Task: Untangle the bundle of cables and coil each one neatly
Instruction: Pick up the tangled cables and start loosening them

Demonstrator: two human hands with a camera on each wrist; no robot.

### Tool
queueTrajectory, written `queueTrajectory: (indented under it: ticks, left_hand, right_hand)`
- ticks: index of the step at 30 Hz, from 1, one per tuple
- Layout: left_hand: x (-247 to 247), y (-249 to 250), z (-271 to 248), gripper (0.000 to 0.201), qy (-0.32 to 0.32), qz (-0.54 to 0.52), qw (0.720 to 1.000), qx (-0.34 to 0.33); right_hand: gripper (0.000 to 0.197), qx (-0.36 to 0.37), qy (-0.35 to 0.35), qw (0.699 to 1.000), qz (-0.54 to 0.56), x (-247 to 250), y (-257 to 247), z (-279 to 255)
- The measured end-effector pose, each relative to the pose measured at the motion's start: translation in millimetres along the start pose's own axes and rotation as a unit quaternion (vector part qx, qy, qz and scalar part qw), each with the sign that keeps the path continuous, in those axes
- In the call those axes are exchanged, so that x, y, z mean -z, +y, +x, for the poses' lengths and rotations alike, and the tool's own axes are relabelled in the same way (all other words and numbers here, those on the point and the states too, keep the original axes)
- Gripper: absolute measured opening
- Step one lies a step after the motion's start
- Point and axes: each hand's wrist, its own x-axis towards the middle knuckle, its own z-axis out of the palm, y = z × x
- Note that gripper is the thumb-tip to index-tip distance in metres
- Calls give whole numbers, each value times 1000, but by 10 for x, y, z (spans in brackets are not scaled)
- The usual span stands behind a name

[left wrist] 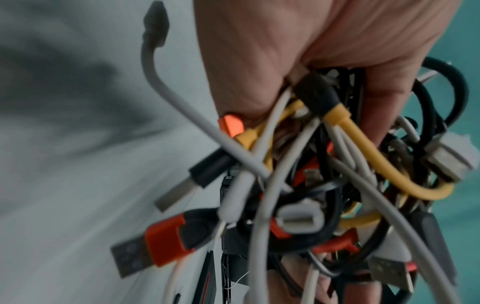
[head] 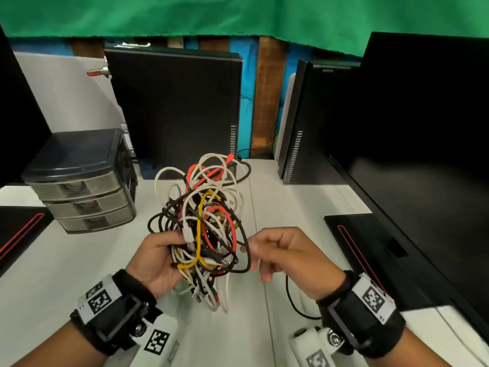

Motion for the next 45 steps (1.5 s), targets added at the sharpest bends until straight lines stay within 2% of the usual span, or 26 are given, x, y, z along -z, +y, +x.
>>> queueTrajectory:
  ticks: [2,8,12,16,24,32,37,39,41,43,45]
  left_hand:
    - [-17,-5,-14,75,-6,17,1000,-2]
    - [-48,-9,-55,78,-27,51,998,4]
    - [-98,-56,-54,76,-28,47,998,6]
    - [-135,-119,-43,74,-18,54,998,22]
    - [-90,-83,-10,81,19,98,995,13]
    - [-75,-94,-7,82,34,132,991,9]
    - [-80,-78,-11,81,22,157,987,3]
    - [-75,-69,-6,81,18,180,983,-16]
    - [-92,-43,-12,68,8,215,976,-45]
    - [-125,-20,-35,50,-5,238,969,-70]
    - [-150,-29,-56,45,-17,246,966,-79]
  right_hand:
    - [10,28,23,998,-49,-18,12,-4]
    - [35,100,80,988,-86,-132,51,-20]
    - [23,131,129,981,-68,-174,104,3]
    - [23,183,167,966,-73,-180,71,-26]
    - [20,130,115,977,-123,-55,58,5]
    - [38,115,98,976,-160,-105,165,10]
    - [22,121,119,971,-169,-77,103,6]
    - [20,163,182,954,-172,-49,33,-21]
    - [16,228,241,922,-197,-42,-74,-72]
    - [10,289,254,896,-223,-68,-169,-124]
    - [8,335,248,875,-247,-111,-204,-159]
